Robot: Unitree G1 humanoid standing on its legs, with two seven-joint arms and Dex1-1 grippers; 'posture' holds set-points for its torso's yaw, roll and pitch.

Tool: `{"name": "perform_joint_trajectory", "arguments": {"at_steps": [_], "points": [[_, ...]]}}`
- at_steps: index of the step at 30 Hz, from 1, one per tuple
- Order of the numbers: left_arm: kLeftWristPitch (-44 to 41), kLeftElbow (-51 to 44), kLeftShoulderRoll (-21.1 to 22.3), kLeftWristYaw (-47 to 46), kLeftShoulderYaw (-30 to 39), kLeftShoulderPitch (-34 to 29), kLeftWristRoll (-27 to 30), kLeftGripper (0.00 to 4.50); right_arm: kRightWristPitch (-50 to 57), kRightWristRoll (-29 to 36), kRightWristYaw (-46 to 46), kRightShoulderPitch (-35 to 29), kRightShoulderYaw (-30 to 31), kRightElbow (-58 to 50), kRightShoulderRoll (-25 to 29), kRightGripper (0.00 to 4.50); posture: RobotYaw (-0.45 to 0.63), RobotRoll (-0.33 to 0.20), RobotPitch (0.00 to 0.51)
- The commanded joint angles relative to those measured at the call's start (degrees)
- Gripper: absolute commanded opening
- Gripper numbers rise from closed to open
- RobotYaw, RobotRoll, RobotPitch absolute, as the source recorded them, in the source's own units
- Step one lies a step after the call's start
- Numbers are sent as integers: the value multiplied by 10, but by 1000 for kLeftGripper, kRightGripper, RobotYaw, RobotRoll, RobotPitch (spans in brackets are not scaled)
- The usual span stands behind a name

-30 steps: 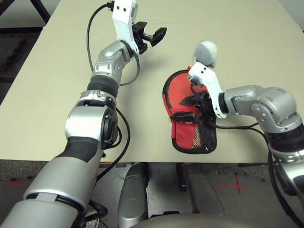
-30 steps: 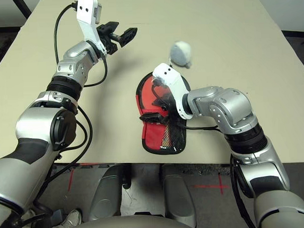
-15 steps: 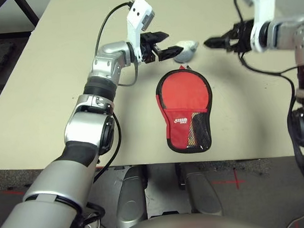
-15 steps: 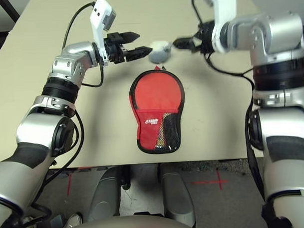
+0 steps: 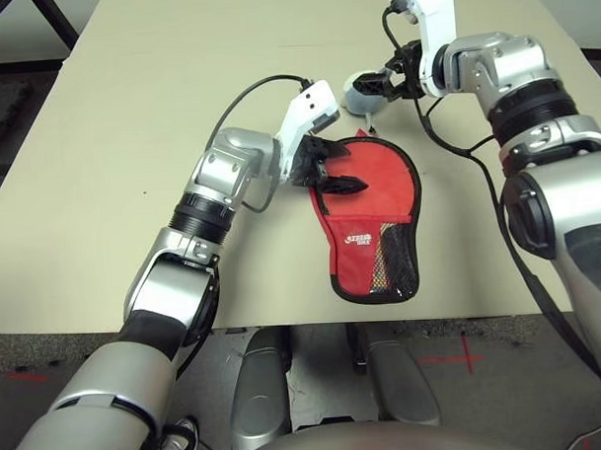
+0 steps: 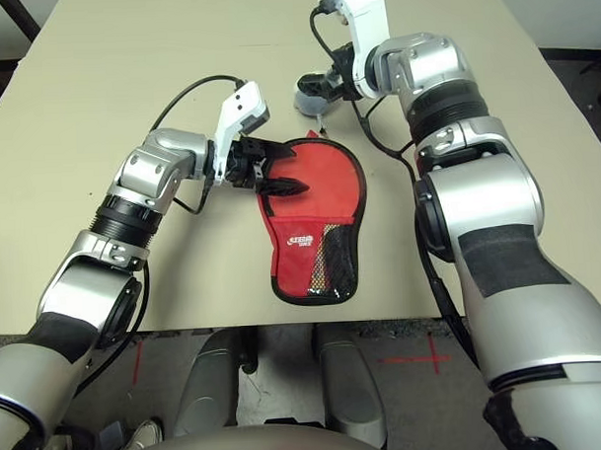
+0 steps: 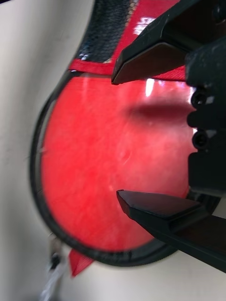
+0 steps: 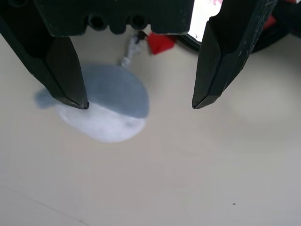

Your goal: Store the ping-pong paddle in its case and zip it.

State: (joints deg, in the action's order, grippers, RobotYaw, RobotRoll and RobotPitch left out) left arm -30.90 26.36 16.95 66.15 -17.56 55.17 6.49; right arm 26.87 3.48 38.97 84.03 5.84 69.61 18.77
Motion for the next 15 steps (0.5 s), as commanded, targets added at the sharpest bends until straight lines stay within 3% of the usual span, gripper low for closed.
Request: {"name": "perform_joint_trajectory", "arguments": {"at_steps": [1, 15], "points": [[-12, -27, -2, -3, -18, -14, -8, 4483, -39, -22, -15, 6, -6, 29, -12, 4500, 1, 0, 205], [-39, -75, -4, -13, -32, -32, -1, 4483, -144, -112, -78, -22, 11, 71, -51, 4500, 50, 0, 204]]}}
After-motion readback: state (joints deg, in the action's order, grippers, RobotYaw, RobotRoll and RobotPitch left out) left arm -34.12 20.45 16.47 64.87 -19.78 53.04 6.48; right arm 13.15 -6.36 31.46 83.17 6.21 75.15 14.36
